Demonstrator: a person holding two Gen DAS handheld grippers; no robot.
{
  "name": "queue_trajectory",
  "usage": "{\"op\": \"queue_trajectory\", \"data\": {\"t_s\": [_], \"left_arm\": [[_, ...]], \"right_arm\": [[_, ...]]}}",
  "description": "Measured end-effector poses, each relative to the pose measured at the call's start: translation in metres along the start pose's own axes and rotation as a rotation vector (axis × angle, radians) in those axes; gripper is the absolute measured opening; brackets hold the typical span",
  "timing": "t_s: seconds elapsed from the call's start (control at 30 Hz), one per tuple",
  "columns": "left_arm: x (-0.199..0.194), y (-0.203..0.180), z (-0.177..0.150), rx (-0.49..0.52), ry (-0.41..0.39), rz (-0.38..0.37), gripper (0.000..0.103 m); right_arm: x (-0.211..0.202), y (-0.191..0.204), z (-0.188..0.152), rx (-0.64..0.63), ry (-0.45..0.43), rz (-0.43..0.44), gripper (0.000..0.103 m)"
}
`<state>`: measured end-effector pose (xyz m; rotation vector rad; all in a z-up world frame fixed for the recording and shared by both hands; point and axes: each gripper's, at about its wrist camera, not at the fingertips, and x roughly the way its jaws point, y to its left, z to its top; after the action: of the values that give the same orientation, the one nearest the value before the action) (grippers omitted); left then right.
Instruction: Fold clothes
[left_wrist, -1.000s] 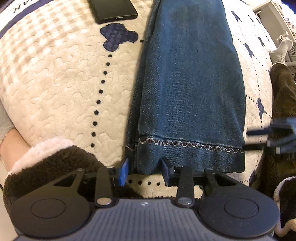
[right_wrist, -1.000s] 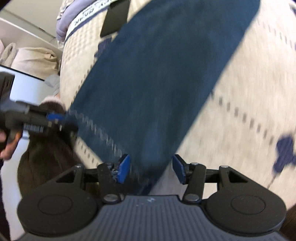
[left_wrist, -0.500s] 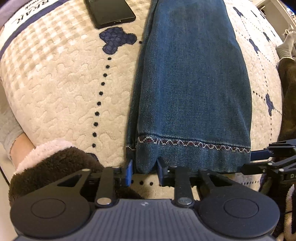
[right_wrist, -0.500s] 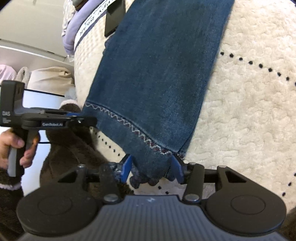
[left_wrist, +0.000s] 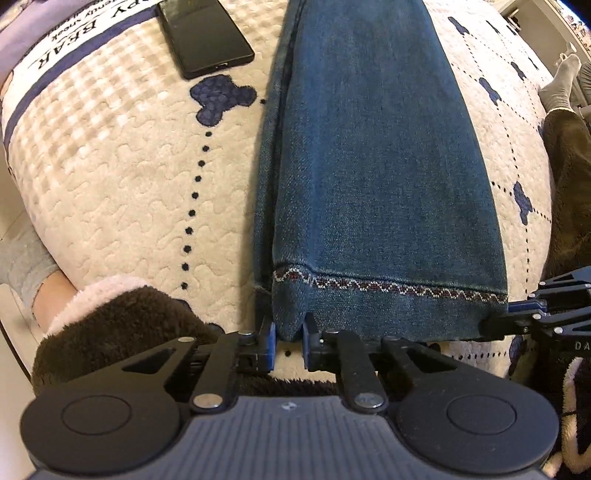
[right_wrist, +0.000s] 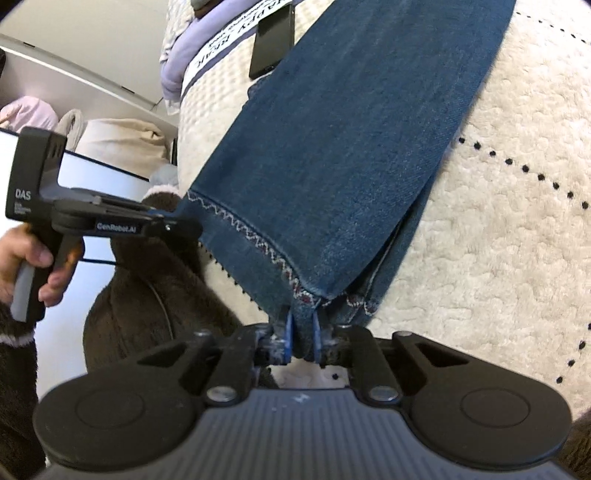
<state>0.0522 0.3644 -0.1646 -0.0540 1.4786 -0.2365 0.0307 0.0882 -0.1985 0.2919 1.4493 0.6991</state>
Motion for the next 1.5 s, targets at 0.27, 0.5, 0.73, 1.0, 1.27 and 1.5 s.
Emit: {"op": "queue_trajectory", "data": {"t_s": [0.27, 0.5, 0.73, 1.0, 1.27, 1.5], "left_arm": [[0.039, 0.001, 0.004, -0.012, 0.048, 0.057, 0.017], [0.022, -0.002, 0.011, -0.023, 0.070, 0.115, 0.053], [-0.033, -0.023, 0.034, 0.017, -0.032, 0.088, 0.055], [-0.030, -0.047, 0.081, 0.008, -0.159, -0.057, 0.055], [0.057, -0.012, 0.112, -0.125, -0.049, 0.035, 0.053], [0.019, -0.009, 0.127, -0.161, -0.180, -0.033, 0.055]], "right_arm": [[0.027, -0.013, 0.000, 0.024, 0.046, -0.044, 0.013], [0.029, -0.017, 0.008, 0.087, 0.073, -0.059, 0.048], [0.003, -0.028, 0.017, 0.121, 0.089, -0.051, 0.054], [-0.012, -0.030, 0.044, 0.064, -0.024, 0.006, 0.038], [0.037, -0.043, 0.058, 0.070, 0.093, 0.011, 0.034], [0.007, -0.054, 0.117, -0.004, 0.092, -0.008, 0.043]]}}
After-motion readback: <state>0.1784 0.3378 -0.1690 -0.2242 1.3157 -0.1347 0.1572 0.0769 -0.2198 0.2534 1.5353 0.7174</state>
